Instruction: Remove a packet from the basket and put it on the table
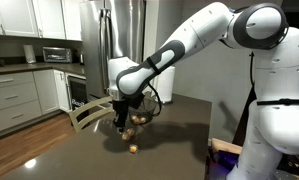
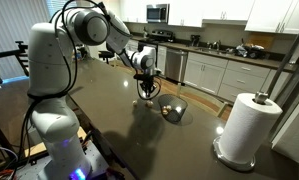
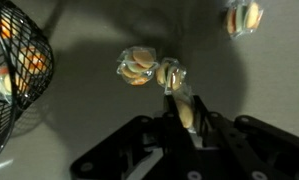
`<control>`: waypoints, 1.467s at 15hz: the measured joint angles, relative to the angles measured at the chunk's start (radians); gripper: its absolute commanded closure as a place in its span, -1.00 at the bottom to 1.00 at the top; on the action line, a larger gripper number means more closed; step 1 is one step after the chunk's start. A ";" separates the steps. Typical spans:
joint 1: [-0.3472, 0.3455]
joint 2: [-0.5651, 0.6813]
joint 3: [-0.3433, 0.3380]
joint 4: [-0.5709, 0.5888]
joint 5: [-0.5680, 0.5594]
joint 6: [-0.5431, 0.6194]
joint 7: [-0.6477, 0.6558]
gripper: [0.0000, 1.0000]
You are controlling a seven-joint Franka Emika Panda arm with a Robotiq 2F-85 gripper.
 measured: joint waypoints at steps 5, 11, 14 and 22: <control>-0.001 0.011 -0.001 0.007 0.000 0.000 -0.004 -0.50; -0.002 0.011 -0.004 0.011 0.000 0.000 -0.004 -1.00; -0.002 0.010 -0.008 0.011 0.000 -0.001 -0.004 -1.00; 0.001 -0.030 -0.017 0.002 -0.010 -0.011 0.006 -1.00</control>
